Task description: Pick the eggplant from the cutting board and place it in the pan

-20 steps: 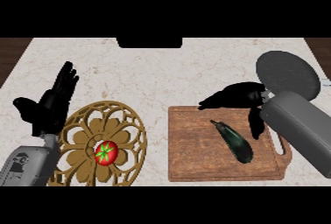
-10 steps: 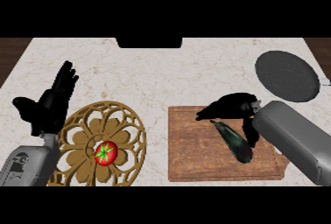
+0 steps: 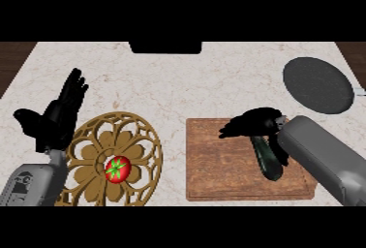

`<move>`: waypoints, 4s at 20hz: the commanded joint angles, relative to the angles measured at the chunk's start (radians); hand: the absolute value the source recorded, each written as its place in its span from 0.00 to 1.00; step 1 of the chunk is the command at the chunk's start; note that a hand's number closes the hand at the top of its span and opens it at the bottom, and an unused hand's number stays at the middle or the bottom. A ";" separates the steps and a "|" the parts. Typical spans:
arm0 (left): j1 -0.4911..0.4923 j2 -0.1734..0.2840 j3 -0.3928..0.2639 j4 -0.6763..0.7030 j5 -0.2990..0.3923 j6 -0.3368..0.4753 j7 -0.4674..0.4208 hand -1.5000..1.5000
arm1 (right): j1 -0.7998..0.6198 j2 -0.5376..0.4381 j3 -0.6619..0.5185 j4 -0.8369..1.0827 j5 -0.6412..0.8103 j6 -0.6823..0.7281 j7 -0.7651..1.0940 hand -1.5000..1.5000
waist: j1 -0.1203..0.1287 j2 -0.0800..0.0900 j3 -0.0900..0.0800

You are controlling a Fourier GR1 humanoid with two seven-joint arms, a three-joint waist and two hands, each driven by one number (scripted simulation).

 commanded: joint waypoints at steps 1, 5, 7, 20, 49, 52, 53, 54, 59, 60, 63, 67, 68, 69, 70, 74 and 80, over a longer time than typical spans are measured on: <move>-0.010 -0.009 0.006 0.025 -0.007 -0.008 -0.012 0.50 | 0.029 -0.001 0.035 0.037 0.034 0.066 -0.097 0.00 | -0.003 0.005 0.002; -0.011 0.018 0.034 0.022 0.011 -0.036 -0.010 0.50 | 0.040 -0.040 0.063 -0.027 0.044 -0.005 -0.214 1.00 | -0.004 0.004 0.002; -0.012 0.011 0.026 0.016 0.001 -0.032 -0.004 0.50 | -0.021 0.069 0.042 0.063 0.043 0.004 -0.165 1.00 | 0.008 0.007 0.002; 0.062 0.022 0.076 0.007 -0.008 -0.005 -0.012 0.50 | 0.189 0.093 -0.242 -0.016 -0.054 -0.248 0.397 1.00 | -0.104 -0.024 -0.001; -0.063 -0.004 0.074 0.058 -0.026 -0.038 0.001 0.50 | 0.326 -0.063 -0.984 -0.391 -0.329 -0.570 0.565 1.00 | -0.001 0.012 0.003; -0.047 -0.026 0.043 0.038 -0.034 -0.054 -0.015 0.50 | 0.191 -0.071 -1.015 -0.170 -0.282 -0.632 0.492 1.00 | 0.019 0.014 0.003; -0.008 -0.026 0.037 0.013 -0.030 -0.064 -0.023 0.50 | 0.185 -0.103 -1.021 -0.104 -0.250 -0.656 0.436 1.00 | 0.032 0.017 0.004; -0.085 -0.018 0.063 0.063 -0.019 -0.064 -0.002 0.50 | 0.167 -0.089 -1.019 -0.032 -0.257 -0.662 0.366 1.00 | 0.020 0.017 0.004; -0.043 -0.060 -0.001 -0.010 -0.064 -0.031 0.003 0.50 | 0.097 -0.139 -1.040 0.224 -0.138 -0.829 0.280 1.00 | 0.063 0.028 0.007; -0.090 -0.046 0.026 0.048 -0.045 -0.051 -0.001 0.50 | 0.060 -0.155 -1.048 0.269 -0.131 -0.841 0.268 1.00 | 0.062 0.035 0.007; -0.081 -0.041 0.027 0.034 -0.045 -0.054 0.009 0.50 | 0.003 -0.159 -1.068 0.402 -0.131 -0.864 0.207 1.00 | 0.074 0.036 0.008; -0.066 -0.052 0.011 0.036 -0.051 -0.066 -0.025 0.50 | -0.033 -0.143 -1.094 0.513 -0.129 -0.931 0.154 1.00 | 0.085 0.042 0.009; -0.057 -0.055 0.005 -0.002 -0.040 -0.069 0.004 0.50 | -0.022 -0.158 -1.099 0.533 -0.126 -0.935 0.144 1.00 | 0.098 0.043 0.010; -0.087 -0.045 0.026 0.032 -0.032 -0.074 -0.008 0.50 | -0.017 -0.180 -1.103 0.548 -0.135 -0.898 0.103 1.00 | 0.089 0.050 0.011; -0.112 -0.053 0.025 0.031 -0.037 -0.059 0.006 0.50 | -0.044 -0.129 -1.155 0.559 -0.214 -0.835 0.111 1.00 | 0.082 0.046 0.012; -0.101 -0.059 0.016 0.017 -0.043 -0.056 0.003 0.50 | -0.047 -0.155 -1.143 0.671 -0.208 -0.656 0.141 0.00 | 0.097 0.050 0.012; -0.092 -0.058 0.012 0.030 -0.045 -0.069 -0.008 0.50 | -0.086 -0.145 -1.147 0.730 -0.207 -0.581 0.089 0.00 | 0.098 0.050 0.011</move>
